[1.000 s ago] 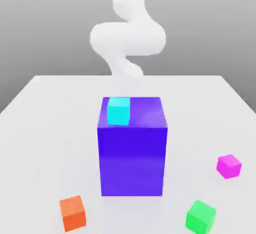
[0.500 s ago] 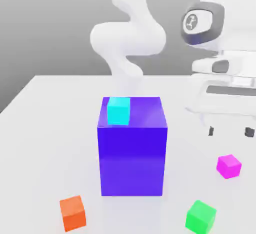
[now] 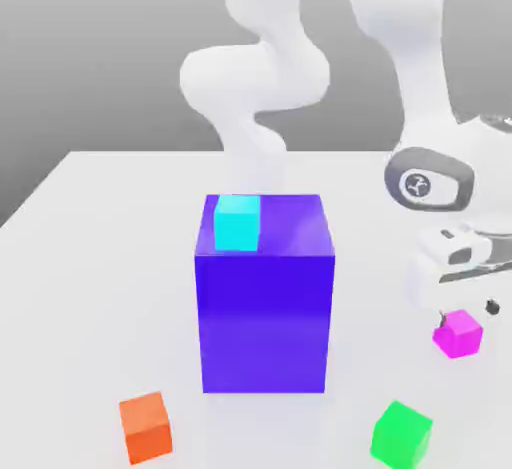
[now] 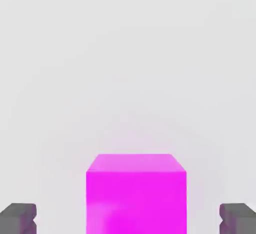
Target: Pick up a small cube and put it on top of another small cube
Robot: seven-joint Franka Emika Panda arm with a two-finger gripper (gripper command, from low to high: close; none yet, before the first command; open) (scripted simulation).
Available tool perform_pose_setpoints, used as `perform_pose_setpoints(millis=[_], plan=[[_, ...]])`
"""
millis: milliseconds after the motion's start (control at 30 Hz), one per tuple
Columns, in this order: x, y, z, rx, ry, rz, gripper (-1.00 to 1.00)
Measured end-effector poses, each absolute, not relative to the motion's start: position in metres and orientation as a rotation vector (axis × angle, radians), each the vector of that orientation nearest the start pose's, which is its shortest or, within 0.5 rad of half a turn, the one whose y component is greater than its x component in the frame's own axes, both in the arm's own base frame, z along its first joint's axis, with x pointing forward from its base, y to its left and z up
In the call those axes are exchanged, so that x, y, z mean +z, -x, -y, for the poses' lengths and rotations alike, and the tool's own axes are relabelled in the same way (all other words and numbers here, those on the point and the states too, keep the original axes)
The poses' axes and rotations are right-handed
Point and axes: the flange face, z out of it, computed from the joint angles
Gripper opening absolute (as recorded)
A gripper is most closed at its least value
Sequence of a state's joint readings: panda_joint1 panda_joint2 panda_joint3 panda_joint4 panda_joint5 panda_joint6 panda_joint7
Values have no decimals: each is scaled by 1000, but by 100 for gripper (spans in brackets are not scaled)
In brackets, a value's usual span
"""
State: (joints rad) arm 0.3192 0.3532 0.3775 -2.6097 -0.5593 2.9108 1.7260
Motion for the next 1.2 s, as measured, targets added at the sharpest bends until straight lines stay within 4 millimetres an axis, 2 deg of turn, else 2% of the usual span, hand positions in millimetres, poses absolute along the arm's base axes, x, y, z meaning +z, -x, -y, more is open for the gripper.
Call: perform_pose_setpoints(millis=[33,67,300,600,633,700,767,833,867,933,1000,1033,1200], plan=[[132,-286,-303,2,3038,-780,0],[127,-286,-302,2,3041,-779,-100],[128,-286,-302,2,3039,-778,-100],[186,-286,-303,-1,3037,-779,-100],[191,-298,-298,-4,3028,-828,-100],[203,-340,-278,-11,2977,-1012,-100],[217,-390,-247,-13,2896,-1230,-100],[232,-438,-206,-8,2791,-1448,-100],[235,-454,-189,-4,2746,-1527,-100],[221,-468,-176,-2,2708,-1587,-100],[196,-471,-172,-2,2700,-1601,-100],[185,-470,-172,-1,2700,-1603,100],[185,-470,-172,-1,2700,-1603,100]])
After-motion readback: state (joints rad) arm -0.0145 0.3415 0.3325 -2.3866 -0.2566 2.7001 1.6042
